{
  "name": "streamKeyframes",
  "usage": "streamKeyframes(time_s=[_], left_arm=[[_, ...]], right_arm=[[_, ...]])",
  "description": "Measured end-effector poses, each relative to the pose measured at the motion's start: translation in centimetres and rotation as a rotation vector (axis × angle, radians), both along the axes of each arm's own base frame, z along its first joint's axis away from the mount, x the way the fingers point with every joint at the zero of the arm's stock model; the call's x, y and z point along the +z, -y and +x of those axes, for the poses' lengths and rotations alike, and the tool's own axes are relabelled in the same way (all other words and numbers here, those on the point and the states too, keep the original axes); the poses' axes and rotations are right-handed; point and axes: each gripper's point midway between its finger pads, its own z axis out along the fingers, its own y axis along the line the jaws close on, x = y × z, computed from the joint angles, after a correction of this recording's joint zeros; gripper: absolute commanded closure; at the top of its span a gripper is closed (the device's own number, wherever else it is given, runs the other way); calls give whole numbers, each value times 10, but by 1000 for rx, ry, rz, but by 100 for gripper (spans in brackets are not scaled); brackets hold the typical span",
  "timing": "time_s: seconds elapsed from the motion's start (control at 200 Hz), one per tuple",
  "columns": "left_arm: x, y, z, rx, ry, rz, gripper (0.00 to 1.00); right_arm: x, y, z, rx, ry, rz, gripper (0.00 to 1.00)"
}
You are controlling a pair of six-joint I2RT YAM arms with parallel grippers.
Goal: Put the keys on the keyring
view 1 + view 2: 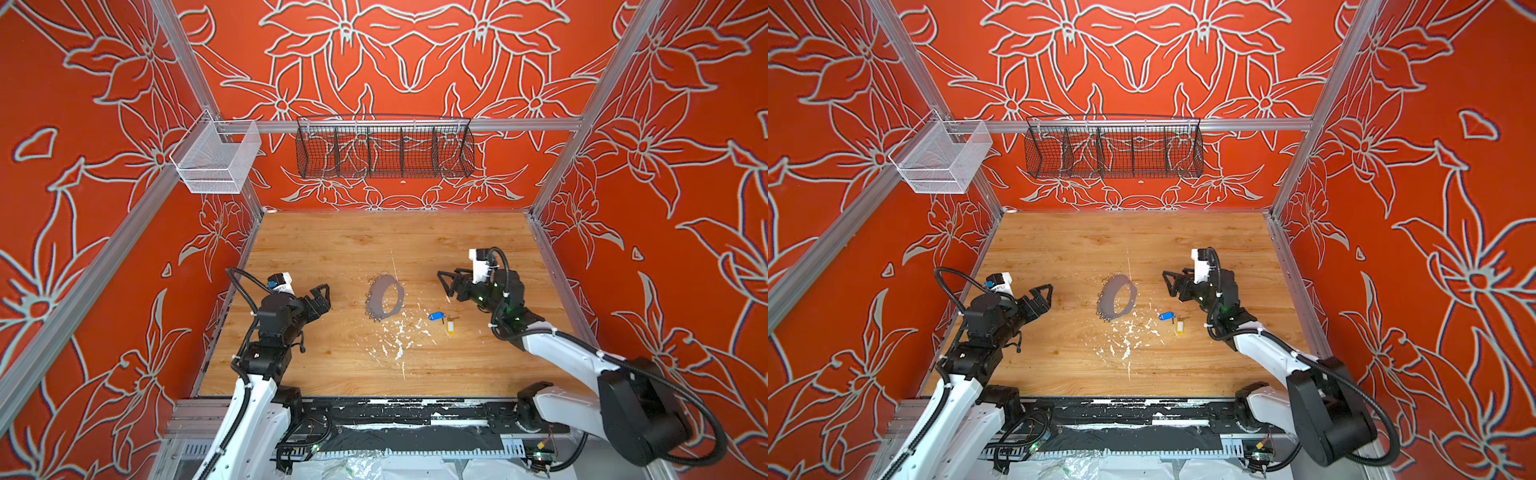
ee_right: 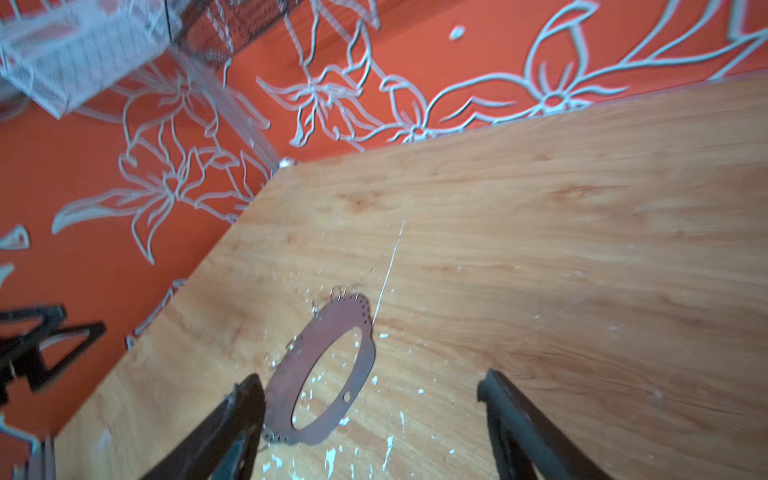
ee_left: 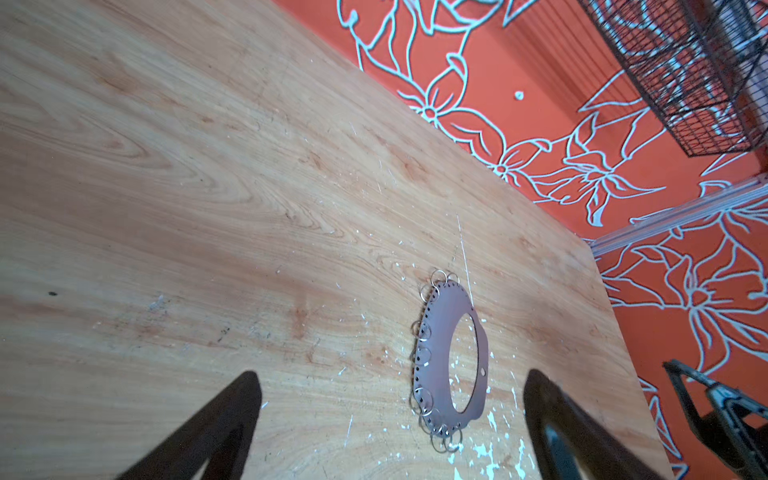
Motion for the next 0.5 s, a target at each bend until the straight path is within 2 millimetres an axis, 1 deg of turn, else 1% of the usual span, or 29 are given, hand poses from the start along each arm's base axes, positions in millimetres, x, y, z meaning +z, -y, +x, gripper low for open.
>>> streamKeyframes(time_s=[0.095,0.125,0.17,0.21,0.34,0.39,0.5], left_arm=[[-4,8,7,-41,-33,17,3],[-4,13,8,-64,-37,26,0],[-5,22,10,-102,-44,38,7],[-7,31,12,-135,-50,49,10],[-16,70,15,-269,-78,108,16],[-19,91,15,-331,-87,144,19],[-22,128,20,-426,-96,198,25]], right_arm=[[-27,-15,-6,43,-50,-53,27],[-34,-19,-7,52,-61,-69,28],[-44,-22,-9,56,-76,-96,28],[-52,-24,-10,53,-86,-124,29],[-71,-33,-15,68,-104,-192,33],[-78,-36,-17,75,-114,-211,35],[-89,-36,-18,69,-129,-247,36]])
